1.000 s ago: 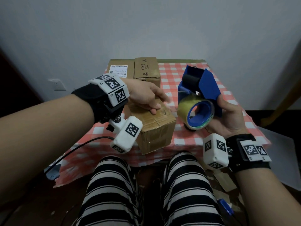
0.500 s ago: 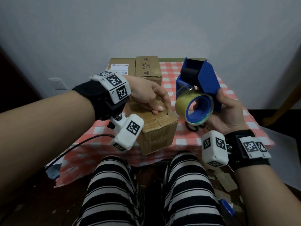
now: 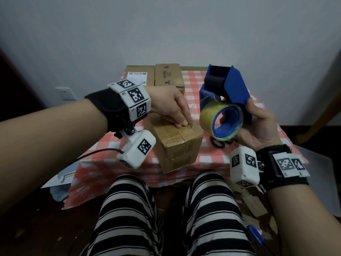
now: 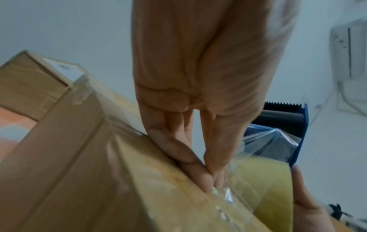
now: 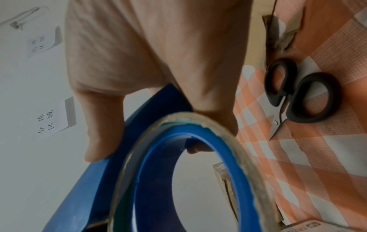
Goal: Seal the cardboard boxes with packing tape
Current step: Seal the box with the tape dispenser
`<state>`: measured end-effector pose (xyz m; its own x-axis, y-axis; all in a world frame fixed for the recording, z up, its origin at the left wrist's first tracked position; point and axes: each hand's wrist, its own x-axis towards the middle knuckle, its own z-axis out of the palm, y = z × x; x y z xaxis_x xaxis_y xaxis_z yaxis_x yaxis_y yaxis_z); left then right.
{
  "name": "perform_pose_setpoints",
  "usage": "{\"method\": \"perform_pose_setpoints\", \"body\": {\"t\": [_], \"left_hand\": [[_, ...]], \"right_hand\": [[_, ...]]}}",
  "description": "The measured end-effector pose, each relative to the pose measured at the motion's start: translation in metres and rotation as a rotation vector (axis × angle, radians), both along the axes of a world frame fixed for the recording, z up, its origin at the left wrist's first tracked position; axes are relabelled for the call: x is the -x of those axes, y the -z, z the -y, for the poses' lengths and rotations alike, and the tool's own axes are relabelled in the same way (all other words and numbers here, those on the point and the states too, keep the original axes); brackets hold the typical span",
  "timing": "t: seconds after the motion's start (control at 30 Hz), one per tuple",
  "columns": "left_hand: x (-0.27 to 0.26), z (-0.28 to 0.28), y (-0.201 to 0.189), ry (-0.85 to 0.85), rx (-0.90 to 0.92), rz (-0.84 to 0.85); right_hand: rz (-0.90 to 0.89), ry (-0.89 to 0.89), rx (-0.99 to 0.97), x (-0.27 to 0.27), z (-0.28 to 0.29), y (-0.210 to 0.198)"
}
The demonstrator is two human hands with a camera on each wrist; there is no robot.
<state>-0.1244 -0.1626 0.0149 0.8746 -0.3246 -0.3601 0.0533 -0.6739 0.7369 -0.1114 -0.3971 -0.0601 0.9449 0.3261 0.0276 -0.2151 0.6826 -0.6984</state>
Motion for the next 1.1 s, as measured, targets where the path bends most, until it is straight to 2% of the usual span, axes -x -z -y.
{"method": "perform_pose_setpoints", "body": {"t": [0.43, 0.8, 1.1], "left_hand": [[-0.003, 0.007, -0.005, 0.062, -0.107, 0.019], [-0.014, 0.020, -0.012, 0.151, -0.277, -0.017], [-0.016, 0.018, -0.009, 0.208, -0.294, -0.001]], "right_hand": [[-0.006, 0.010, 0.023, 0.000, 0.004, 0.003], [-0.039, 0.027, -0.032, 0.000, 0.011, 0.007], [-0.051, 0.051, -0.051, 0.001, 0.013, 0.010]]}}
